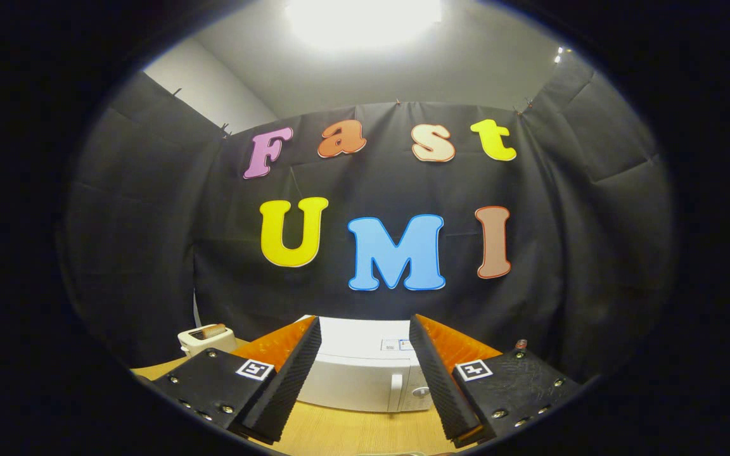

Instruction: Open the microwave, put the food inside, and close the microwave door.

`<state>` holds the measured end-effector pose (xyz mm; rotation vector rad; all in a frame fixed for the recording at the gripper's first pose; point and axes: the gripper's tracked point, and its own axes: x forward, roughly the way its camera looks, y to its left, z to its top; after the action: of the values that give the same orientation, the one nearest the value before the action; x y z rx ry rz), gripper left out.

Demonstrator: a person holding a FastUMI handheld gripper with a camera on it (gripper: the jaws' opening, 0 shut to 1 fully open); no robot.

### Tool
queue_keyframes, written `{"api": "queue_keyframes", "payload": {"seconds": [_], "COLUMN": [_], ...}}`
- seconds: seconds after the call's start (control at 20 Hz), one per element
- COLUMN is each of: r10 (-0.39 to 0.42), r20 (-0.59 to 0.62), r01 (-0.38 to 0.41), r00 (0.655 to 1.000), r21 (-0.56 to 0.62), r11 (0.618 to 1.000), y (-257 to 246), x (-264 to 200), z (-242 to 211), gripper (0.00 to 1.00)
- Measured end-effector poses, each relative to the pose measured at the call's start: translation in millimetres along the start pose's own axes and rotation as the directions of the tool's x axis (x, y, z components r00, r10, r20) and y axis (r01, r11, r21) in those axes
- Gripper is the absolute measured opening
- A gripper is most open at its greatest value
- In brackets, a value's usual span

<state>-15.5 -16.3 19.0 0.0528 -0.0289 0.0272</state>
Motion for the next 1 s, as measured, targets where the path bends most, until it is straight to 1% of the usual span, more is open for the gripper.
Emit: {"api": "queue_keyframes", "payload": {"seconds": [0.2, 0.4, 0.75, 0.85, 1.0], "r10": [0.011, 0.008, -0.025, -0.029, -0.055], "r20": [-0.012, -0.015, -0.054, -0.062, -0.083], "r01": [-0.012, -0.008, 0.024, 0.029, 0.056], "r00": [1.000, 1.000, 0.998, 0.998, 0.995], "r21": [-0.004, -0.004, -0.009, -0.003, 0.005], "r11": [1.000, 1.000, 1.000, 1.000, 0.998], "y": [1, -5, -24, -30, -42], "x": [4, 10, 36, 46, 61], "z": [-14, -38, -96, -117, -151], "gripper": [0.89, 0.89, 0.89, 0.89, 0.89]}}
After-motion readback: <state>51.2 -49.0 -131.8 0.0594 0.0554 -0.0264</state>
